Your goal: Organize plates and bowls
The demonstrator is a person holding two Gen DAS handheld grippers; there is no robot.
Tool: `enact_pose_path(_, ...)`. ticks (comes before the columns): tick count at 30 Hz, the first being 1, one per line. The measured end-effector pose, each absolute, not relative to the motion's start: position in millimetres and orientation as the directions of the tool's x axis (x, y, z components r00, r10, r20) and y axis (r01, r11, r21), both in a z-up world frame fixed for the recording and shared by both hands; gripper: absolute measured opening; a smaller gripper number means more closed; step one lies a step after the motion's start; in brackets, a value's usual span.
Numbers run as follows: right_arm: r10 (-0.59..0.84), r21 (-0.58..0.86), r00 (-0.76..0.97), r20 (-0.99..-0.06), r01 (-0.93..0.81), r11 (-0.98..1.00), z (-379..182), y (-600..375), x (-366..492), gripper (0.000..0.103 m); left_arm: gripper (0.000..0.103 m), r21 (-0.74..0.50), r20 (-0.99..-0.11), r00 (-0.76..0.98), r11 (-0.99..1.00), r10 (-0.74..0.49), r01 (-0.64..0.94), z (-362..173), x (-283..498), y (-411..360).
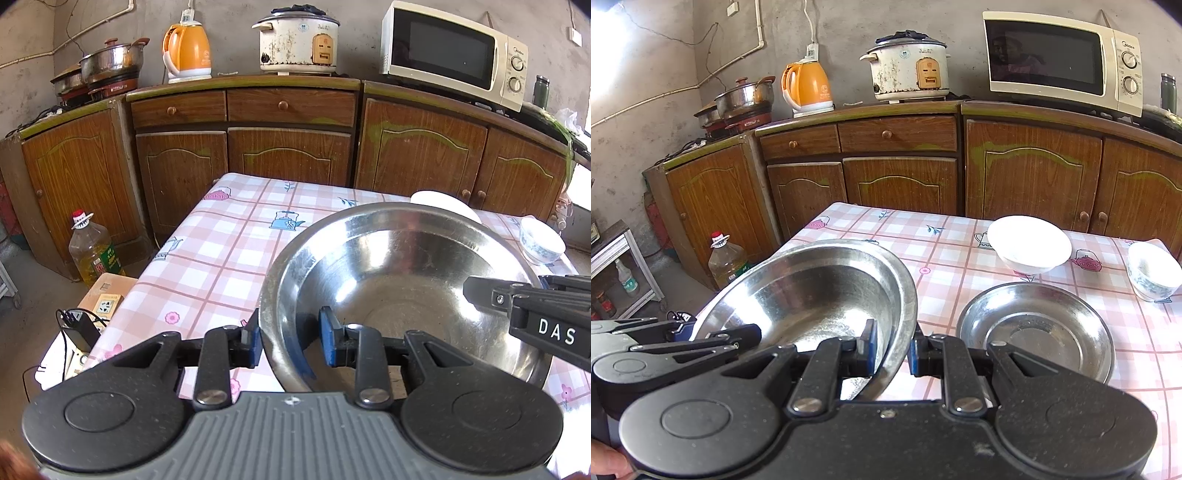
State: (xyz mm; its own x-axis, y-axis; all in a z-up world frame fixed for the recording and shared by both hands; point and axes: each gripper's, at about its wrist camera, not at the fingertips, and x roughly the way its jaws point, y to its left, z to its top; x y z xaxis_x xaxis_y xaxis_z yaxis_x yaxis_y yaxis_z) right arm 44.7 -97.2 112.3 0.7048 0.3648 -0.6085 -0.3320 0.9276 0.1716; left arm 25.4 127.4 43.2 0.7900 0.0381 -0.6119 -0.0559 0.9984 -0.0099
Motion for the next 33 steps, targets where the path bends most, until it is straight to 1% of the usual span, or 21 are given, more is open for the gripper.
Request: enact_pose_path(33,0.326,0.145,0.708,-0.627,-0.306,0.941,100,-127,16,0.022,0.031,-0.024,-0.646,0.763,1.0,-0.019,0.004,23,7,101)
